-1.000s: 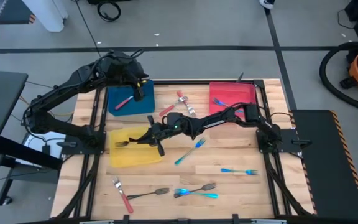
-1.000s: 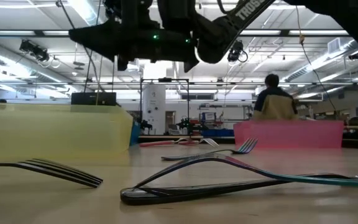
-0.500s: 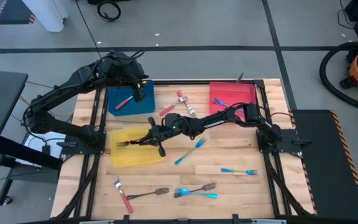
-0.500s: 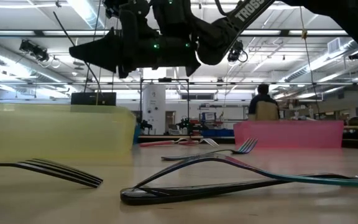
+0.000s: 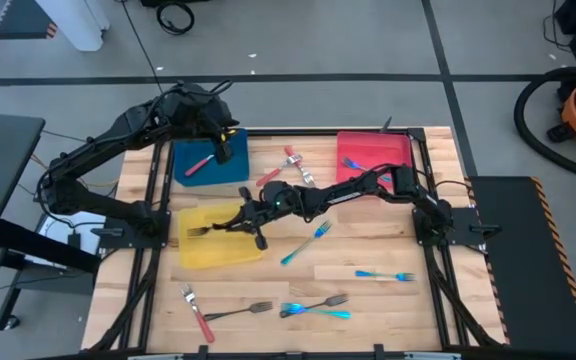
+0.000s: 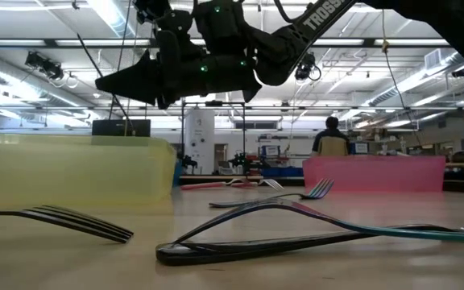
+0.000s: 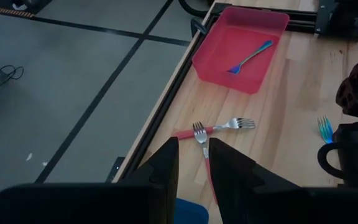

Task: Sort silverware by color (type)
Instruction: Put the top black fork into the yellow bin

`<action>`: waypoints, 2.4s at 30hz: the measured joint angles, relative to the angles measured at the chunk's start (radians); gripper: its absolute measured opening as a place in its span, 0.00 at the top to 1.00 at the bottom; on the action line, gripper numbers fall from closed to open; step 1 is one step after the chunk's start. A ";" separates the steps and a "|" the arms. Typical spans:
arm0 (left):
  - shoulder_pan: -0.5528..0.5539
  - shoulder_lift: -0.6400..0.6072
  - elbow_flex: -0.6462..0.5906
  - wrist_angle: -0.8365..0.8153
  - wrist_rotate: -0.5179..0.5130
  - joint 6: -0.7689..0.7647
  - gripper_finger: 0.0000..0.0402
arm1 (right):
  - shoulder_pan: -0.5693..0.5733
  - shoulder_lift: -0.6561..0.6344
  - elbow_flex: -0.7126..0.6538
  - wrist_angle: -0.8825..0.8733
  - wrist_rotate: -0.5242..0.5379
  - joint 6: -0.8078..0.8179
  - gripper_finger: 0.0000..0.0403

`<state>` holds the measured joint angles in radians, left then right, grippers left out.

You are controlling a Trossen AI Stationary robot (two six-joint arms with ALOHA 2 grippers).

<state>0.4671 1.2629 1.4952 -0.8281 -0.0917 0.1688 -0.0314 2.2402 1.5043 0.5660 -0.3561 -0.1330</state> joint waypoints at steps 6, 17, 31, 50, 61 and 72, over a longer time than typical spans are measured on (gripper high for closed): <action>0.000 0.000 0.000 0.000 0.000 0.001 0.78 | 0.001 0.000 0.000 0.003 0.019 -0.001 0.87; 0.000 0.000 0.000 0.000 0.000 0.002 0.78 | 0.001 0.000 0.000 -0.007 0.050 -0.002 0.83; 0.000 0.000 0.000 0.000 0.000 0.003 0.78 | 0.005 0.000 0.000 0.009 0.048 0.002 0.80; 0.000 0.000 -0.001 -0.197 0.000 -0.005 0.78 | -0.012 -0.046 0.000 -0.129 0.068 0.025 0.80; 0.000 0.000 -0.001 -0.299 0.000 -0.052 0.78 | 0.019 -0.134 0.000 -0.385 -0.058 0.170 0.80; -0.023 0.014 -0.008 -0.331 0.080 -0.109 0.78 | 0.120 -0.105 0.001 -0.391 -0.061 0.160 0.80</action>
<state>0.4437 1.2766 1.4874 -1.1593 -0.0117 0.0595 0.0887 2.1356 1.5051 0.1755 -0.4168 0.0271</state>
